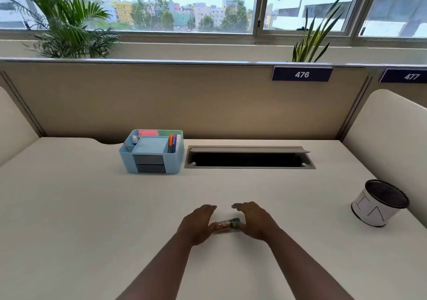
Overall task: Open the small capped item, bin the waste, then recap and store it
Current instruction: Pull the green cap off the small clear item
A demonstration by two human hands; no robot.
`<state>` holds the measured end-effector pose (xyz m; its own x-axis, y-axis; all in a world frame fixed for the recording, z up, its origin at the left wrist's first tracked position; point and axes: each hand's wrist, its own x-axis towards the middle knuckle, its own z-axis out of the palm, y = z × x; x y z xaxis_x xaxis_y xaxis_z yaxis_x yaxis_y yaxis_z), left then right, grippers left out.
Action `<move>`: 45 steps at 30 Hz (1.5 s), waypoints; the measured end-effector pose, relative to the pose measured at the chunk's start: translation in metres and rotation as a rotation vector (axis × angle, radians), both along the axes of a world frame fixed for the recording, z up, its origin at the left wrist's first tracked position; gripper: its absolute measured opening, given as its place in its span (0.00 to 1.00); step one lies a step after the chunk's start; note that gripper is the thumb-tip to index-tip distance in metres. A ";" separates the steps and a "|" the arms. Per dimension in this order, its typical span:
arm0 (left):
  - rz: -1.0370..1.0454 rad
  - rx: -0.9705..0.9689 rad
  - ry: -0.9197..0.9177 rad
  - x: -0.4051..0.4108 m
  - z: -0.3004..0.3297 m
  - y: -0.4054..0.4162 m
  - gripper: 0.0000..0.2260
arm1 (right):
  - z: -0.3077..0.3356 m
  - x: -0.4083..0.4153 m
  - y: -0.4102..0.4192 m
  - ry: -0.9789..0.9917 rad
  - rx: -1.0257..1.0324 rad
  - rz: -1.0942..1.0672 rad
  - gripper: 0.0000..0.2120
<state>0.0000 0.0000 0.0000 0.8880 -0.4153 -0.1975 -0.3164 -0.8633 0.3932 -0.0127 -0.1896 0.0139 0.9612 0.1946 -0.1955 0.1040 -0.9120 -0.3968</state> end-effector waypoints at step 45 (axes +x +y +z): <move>0.257 -0.748 0.003 0.003 0.028 -0.039 0.10 | 0.068 0.010 0.001 0.105 0.937 -0.314 0.03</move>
